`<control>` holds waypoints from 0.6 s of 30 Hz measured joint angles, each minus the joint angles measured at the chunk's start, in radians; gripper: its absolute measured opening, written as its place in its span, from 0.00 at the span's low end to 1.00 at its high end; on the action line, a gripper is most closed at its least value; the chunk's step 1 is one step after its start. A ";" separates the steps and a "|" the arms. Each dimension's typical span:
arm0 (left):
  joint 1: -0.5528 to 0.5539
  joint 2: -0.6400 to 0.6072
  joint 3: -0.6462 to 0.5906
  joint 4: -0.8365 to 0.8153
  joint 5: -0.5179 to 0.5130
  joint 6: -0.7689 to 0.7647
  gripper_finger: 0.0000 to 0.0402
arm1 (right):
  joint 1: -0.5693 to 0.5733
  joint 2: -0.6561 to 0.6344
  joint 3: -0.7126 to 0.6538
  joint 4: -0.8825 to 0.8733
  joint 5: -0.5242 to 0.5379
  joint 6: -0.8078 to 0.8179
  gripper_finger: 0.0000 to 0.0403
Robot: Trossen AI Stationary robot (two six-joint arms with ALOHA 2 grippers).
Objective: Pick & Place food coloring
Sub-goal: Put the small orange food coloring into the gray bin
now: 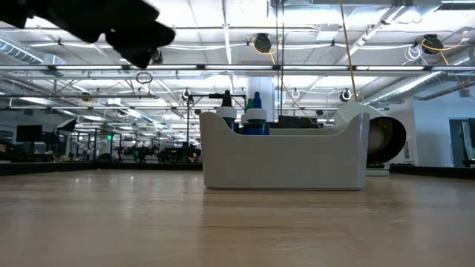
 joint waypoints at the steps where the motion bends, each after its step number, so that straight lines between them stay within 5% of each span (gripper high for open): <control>1: 0.001 0.001 0.005 0.017 0.007 -0.011 0.37 | 0.003 0.000 0.000 -0.018 0.000 0.004 0.15; 6: -0.015 0.000 0.035 0.136 0.039 -0.083 0.40 | 0.018 0.000 0.000 -0.090 0.000 0.006 0.16; 18: -0.070 0.104 0.190 0.037 0.011 0.005 0.65 | -0.005 0.001 0.000 -0.225 -0.029 0.045 0.16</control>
